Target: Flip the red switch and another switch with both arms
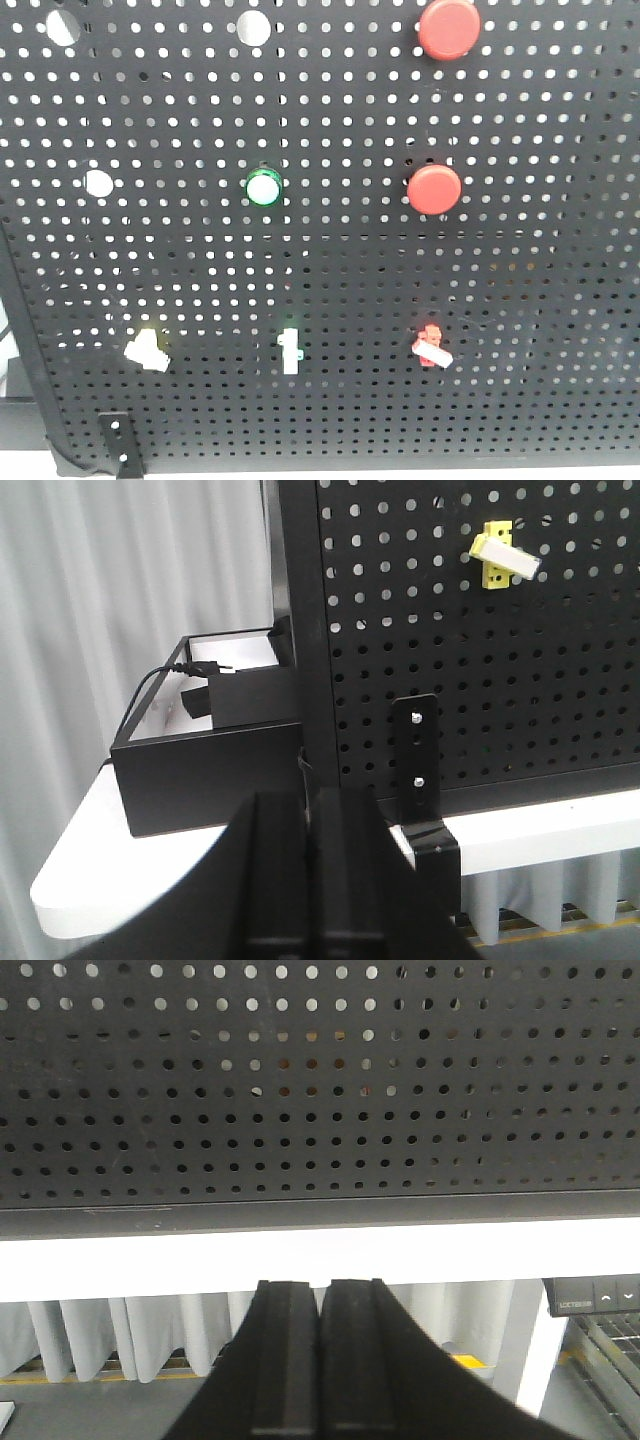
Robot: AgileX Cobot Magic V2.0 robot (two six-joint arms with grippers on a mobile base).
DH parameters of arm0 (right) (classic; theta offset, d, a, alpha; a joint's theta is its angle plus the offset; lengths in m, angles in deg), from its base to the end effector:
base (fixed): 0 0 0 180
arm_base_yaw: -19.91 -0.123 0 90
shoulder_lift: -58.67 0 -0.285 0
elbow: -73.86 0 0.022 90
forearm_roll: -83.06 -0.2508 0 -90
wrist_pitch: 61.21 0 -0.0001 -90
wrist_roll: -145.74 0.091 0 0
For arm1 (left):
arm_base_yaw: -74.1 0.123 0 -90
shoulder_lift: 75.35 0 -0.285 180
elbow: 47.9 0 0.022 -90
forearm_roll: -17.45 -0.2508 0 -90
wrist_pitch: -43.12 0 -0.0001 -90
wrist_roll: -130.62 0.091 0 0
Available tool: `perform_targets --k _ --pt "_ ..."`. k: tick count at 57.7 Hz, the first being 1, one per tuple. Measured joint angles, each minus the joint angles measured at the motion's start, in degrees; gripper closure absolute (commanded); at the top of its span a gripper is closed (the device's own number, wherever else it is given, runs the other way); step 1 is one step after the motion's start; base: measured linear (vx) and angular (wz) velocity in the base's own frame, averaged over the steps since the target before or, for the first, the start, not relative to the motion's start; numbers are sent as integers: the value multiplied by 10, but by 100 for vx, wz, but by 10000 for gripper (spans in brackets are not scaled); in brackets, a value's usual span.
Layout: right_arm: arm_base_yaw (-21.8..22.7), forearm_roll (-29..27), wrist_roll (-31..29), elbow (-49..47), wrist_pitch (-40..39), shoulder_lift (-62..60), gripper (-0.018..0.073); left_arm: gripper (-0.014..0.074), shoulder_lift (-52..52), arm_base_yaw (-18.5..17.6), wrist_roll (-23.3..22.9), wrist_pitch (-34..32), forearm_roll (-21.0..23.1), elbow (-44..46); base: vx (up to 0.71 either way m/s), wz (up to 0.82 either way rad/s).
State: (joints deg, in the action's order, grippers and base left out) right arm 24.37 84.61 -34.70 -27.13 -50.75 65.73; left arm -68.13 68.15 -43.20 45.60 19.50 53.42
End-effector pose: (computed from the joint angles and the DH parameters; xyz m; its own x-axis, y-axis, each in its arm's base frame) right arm 0.0561 -0.0048 0.1867 -0.1161 -0.0253 -0.9929 0.0787 0.9963 -0.0346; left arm 0.0565 -0.0060 0.2012 0.0357 0.0687 -0.9970 0.1029 0.9921 0.0721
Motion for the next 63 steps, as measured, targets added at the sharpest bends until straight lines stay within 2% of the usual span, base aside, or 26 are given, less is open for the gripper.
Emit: perform_targets --k 42,56,63 --pt "0 4 -2 0 -1 0 566 594 0 0 0 -3 0 0 0 0" --pt "0 4 -3 0 -22 0 566 594 0 0 -3 -56 1 0 0 0" --pt "0 4 -4 0 -95 0 566 594 0 0 -4 -102 2 0 0 0"
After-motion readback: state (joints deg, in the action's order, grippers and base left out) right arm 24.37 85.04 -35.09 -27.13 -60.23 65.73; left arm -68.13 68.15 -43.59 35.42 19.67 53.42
